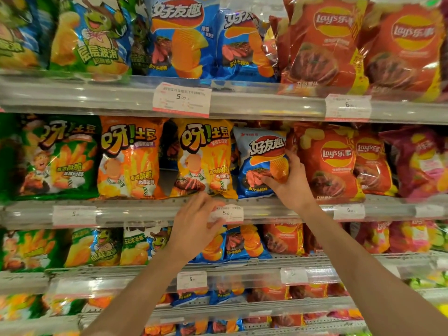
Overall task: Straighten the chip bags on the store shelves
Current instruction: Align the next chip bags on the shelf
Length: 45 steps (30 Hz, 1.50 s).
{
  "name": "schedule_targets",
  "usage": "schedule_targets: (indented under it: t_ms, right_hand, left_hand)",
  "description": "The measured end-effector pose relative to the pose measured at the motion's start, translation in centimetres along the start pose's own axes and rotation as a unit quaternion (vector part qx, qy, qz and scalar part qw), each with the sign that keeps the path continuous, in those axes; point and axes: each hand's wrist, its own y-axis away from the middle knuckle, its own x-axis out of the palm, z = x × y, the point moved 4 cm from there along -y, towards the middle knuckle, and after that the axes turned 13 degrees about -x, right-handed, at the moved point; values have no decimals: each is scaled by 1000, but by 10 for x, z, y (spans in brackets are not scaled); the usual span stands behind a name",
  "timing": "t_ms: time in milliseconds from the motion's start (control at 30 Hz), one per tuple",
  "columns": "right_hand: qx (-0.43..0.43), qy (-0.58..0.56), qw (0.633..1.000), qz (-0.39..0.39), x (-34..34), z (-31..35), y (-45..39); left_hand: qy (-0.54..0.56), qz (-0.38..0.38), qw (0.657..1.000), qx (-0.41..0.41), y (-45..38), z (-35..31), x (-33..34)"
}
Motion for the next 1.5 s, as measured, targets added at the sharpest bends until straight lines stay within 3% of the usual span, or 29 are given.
schedule_targets:
  t_ms: [433, 667, 1033, 1267, 1500]
  right_hand:
    - [-16, 77, 995, 60, 7, -5, 2]
    - [-36, 104, 993, 52, 8, -7, 3]
    - [-53, 298, 953, -13, 19, 0, 49]
    - [-63, 246, 967, 7, 40, 9, 108]
    - [-75, 241, 968, 17, 48, 35, 120]
  left_hand:
    - [9, 10, 1000, 0, 0, 0, -4]
    - [11, 10, 1000, -11, 2, -2, -4]
    - [66, 34, 997, -18, 5, -3, -7]
    - [198, 51, 977, -61, 22, 7, -26]
    - [223, 9, 969, -102, 2, 29, -61]
